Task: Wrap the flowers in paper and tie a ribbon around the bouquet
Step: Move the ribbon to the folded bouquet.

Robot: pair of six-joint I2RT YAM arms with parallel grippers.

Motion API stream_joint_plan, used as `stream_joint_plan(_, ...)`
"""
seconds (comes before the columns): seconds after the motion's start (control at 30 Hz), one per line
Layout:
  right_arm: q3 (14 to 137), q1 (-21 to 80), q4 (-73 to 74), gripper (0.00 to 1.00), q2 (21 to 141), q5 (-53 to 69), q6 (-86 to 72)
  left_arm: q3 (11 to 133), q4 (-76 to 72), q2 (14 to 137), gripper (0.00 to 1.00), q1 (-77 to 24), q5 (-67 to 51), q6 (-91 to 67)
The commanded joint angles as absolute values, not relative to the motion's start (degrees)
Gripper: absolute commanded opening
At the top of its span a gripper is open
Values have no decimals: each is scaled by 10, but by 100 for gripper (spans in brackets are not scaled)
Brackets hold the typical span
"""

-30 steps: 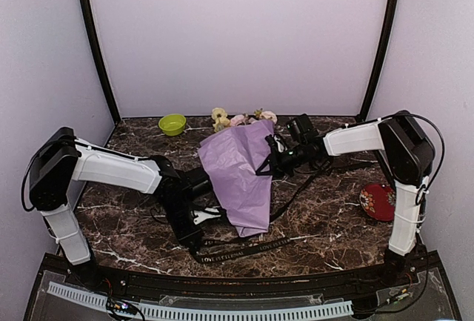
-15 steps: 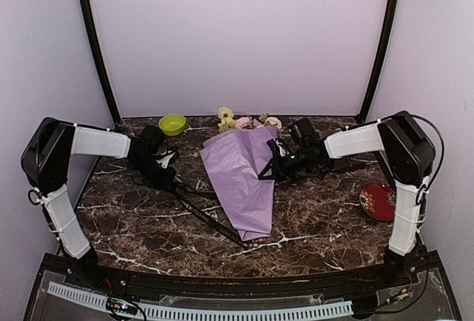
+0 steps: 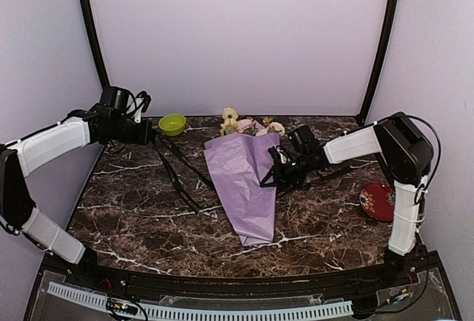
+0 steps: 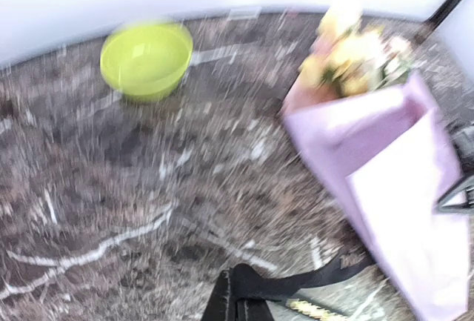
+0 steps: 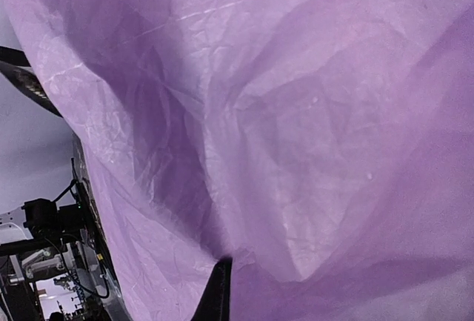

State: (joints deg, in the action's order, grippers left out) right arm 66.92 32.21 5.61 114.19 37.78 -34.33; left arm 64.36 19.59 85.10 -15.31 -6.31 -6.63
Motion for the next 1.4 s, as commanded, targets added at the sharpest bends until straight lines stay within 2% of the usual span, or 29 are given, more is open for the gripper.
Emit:
stream_joint_plan(0.0, 672, 331, 41, 0, 1156, 377, -333, 655, 159, 769, 0, -156, -129, -38)
stream_joint_plan(0.1, 676, 335, 40, 0, 1163, 376, -334, 657, 136, 751, 0, -172, -207, -12)
stream_joint_plan(0.17, 678, 337, 41, 0, 1167, 376, -335, 679, 146, 763, 0, -208, -217, 10)
stream_joint_plan(0.3, 680, 340, 42, 0, 1171, 370, -336, 726, 166, 826, 0, -302, -239, 39)
stream_joint_plan(0.47, 679, 346, 40, 0, 1174, 359, -341, 772, 94, 935, 0, -357, -319, -21)
stream_joint_plan(0.67, 678, 351, 40, 0, 1172, 344, -343, 877, 141, 1131, 0, -392, -303, -73)
stream_joint_plan(0.83, 670, 352, 36, 0, 1159, 337, -345, 894, 159, 1202, 0, -392, -242, -85)
stream_joint_plan(0.93, 669, 352, 49, 9, 1135, 313, -338, 893, 173, 1231, 0, -392, -230, -82)
stream_joint_plan(1.07, 693, 350, 134, 33, 1069, 218, -286, 860, 168, 1242, 0, -392, -219, -80)
stream_joint_plan(1.17, 698, 333, 196, 47, 1015, 130, -254, 838, 163, 1242, 0, -391, -219, -78)
stream_joint_plan(1.37, 633, 247, 255, 64, 922, -41, -244, 819, 154, 1237, 0, -392, -232, -79)
